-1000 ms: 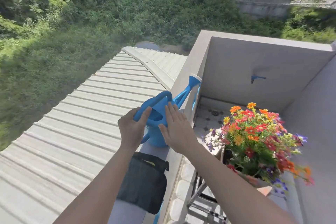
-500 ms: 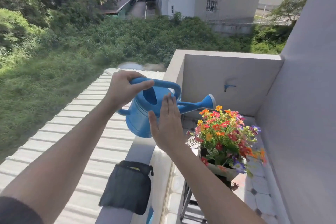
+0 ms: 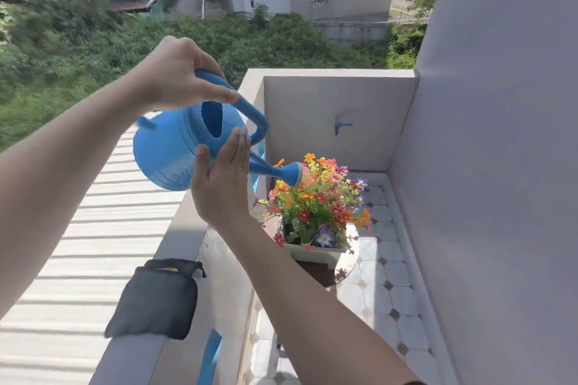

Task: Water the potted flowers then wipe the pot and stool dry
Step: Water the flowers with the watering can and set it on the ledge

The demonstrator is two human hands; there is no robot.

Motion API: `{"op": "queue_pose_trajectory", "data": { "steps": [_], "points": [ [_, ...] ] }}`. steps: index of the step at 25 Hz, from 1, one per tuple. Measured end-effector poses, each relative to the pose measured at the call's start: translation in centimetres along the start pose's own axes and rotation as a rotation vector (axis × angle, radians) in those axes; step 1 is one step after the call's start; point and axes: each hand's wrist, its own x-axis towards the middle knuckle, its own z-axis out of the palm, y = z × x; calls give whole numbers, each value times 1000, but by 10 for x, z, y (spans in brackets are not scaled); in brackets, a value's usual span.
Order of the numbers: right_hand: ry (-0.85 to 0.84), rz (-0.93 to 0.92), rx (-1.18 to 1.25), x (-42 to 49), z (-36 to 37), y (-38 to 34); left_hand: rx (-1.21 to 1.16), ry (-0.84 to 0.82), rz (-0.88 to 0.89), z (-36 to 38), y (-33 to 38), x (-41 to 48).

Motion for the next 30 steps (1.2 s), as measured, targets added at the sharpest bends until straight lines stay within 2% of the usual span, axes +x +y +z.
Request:
{"op": "queue_pose_trajectory", "data": {
  "steps": [7,15,24,30],
  "points": [
    [23,20,136,9,4,-13,195,-73,92,-11,30,15],
    [-72,33,182,-12,24,-19,226,-154,37,-17,19,-6],
    [162,-47,75,-45,22,-11,125,-123,71,-17,28,-34],
    [202,-79,67,-44,15,-7,134,-81,98,-18,44,-39]
  ]
}}
